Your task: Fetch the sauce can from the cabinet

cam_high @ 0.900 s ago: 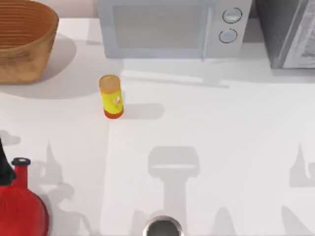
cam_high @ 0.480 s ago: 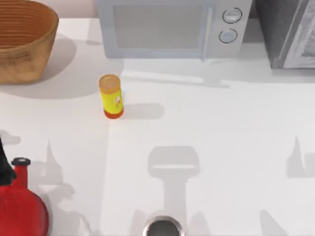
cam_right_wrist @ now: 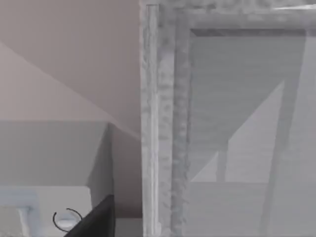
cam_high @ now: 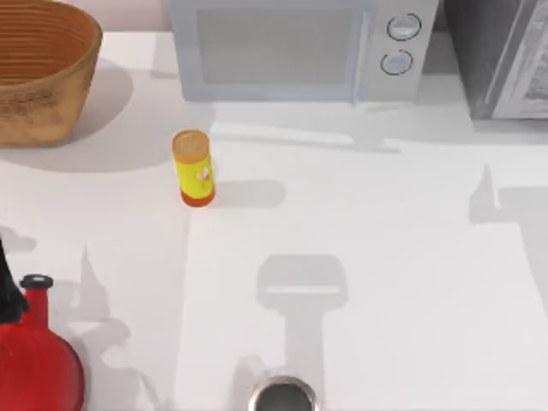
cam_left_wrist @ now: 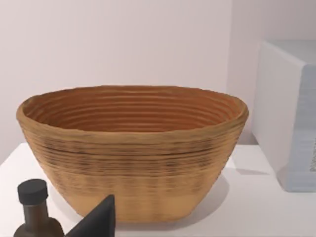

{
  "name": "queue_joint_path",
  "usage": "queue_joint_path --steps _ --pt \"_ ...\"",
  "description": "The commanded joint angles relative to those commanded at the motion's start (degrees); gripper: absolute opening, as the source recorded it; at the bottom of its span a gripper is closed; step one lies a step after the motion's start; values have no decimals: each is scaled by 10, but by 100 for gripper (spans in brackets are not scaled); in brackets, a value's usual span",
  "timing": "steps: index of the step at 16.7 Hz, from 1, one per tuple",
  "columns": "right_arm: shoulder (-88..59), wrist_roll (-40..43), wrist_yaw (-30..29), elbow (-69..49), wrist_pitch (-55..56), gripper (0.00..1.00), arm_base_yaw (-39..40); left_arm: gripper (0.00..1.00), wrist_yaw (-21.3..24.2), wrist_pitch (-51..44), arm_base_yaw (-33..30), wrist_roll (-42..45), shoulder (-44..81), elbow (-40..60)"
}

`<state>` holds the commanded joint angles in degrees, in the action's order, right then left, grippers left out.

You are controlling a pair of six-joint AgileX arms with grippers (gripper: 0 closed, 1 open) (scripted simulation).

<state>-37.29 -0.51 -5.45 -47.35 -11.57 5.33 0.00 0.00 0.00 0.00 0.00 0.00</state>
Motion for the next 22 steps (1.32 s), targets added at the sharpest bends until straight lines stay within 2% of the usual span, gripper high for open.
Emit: queue_joint_path --steps 6,10,14,22 --pt "-236 -3 -35 -317 -77 100 32 100 0 0 0 0 0 0" --pt "-344 -4 -52 -466 -111 100 46 100 0 0 0 0 0 0" --pt "-388 -4 -58 -524 -123 100 52 100 0 0 0 0 0 0" --pt "-394 -6 -39 -527 -119 100 28 100 0 0 0 0 0 0"
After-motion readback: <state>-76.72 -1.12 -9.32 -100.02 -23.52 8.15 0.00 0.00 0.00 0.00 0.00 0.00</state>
